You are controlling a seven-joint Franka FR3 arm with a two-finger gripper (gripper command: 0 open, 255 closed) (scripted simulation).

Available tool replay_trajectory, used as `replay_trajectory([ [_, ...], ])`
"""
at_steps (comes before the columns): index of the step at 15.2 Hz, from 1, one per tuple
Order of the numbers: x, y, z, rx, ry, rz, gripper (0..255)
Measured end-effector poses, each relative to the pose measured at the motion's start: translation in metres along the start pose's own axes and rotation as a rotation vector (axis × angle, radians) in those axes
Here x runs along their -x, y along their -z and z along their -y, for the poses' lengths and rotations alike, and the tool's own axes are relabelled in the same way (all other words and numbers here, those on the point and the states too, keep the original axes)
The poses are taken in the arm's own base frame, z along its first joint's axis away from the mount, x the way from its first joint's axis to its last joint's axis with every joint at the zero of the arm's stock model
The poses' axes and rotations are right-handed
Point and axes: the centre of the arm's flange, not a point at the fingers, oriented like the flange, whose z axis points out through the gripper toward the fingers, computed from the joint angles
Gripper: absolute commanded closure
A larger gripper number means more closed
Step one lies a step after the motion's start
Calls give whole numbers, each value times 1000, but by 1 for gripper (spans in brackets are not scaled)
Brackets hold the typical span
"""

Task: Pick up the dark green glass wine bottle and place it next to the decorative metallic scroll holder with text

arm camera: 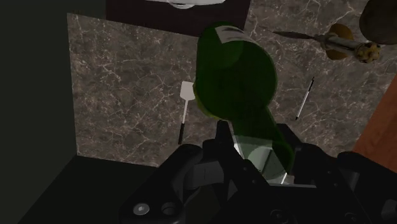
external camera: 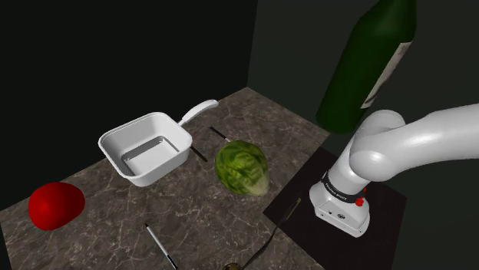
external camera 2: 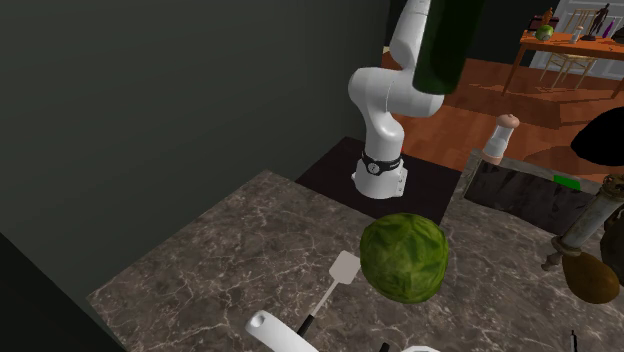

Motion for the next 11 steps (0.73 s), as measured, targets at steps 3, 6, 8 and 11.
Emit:
replay_trajectory([
  [3, 33, 4, 25, 0, 0, 0, 255],
  [6, 61, 7, 49, 0, 0, 0, 255],
  [8, 79, 8, 67, 0, 0, 0, 255],
  [11, 112, 9, 89, 0, -1, 0, 255],
])
